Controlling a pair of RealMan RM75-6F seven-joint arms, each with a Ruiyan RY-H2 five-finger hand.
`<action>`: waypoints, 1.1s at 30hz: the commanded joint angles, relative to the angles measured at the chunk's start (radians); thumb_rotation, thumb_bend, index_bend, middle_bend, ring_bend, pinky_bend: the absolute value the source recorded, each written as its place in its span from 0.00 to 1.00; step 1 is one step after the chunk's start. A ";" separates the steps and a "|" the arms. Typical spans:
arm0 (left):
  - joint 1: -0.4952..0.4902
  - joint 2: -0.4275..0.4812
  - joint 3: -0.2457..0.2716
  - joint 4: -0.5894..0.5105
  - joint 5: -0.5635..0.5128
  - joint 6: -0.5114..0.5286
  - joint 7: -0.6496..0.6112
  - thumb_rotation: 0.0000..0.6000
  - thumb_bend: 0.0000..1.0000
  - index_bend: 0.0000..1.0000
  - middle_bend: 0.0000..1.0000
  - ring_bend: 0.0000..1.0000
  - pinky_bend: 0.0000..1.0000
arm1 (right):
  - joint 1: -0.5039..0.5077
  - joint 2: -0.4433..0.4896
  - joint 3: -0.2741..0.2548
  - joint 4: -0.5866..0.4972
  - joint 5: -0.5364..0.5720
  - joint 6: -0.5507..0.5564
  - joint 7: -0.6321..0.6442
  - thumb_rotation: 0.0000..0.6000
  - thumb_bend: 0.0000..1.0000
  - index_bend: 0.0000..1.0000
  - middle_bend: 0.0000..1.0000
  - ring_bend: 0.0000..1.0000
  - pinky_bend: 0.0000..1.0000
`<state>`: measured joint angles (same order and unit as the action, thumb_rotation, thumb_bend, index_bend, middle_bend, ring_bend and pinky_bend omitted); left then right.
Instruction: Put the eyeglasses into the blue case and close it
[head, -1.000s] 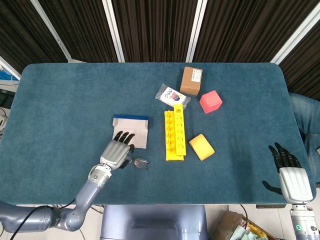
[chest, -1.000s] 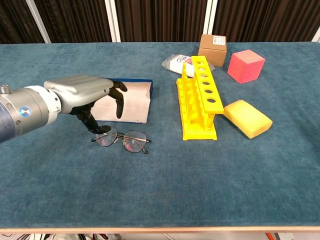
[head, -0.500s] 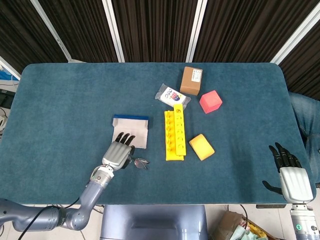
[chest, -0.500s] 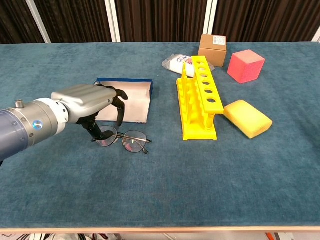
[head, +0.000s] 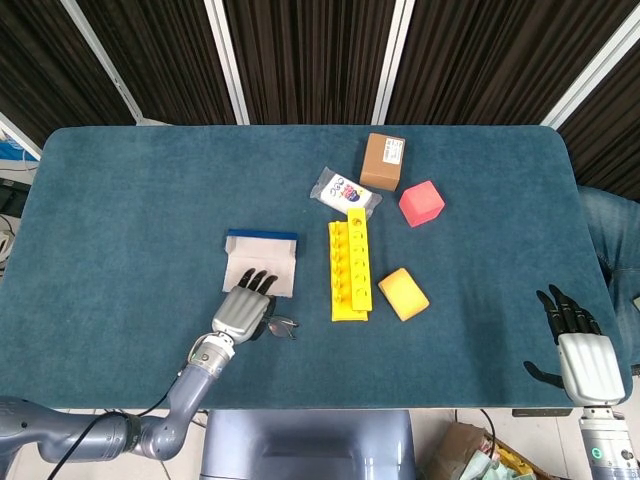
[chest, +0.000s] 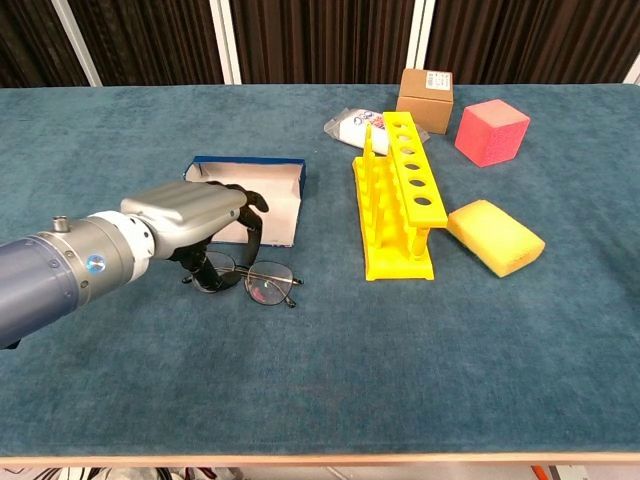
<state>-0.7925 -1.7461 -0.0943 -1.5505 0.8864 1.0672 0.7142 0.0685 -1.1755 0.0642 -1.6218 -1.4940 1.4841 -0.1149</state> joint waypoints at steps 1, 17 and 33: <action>-0.001 -0.007 -0.001 0.006 0.005 0.002 0.001 1.00 0.36 0.50 0.11 0.00 0.00 | 0.000 0.001 0.000 0.000 0.001 -0.001 0.000 1.00 0.12 0.00 0.00 0.11 0.19; -0.004 -0.020 -0.005 0.020 0.000 0.012 0.033 1.00 0.38 0.55 0.14 0.00 0.00 | 0.001 0.002 0.000 -0.005 0.008 -0.005 -0.004 1.00 0.12 0.00 0.00 0.11 0.19; -0.006 -0.030 -0.008 0.031 -0.009 0.012 0.048 1.00 0.38 0.55 0.14 0.00 0.00 | 0.001 0.002 0.001 -0.006 0.009 -0.004 -0.005 1.00 0.12 0.00 0.00 0.11 0.19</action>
<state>-0.7987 -1.7760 -0.1025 -1.5202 0.8772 1.0791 0.7622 0.0694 -1.1733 0.0653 -1.6274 -1.4851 1.4804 -0.1200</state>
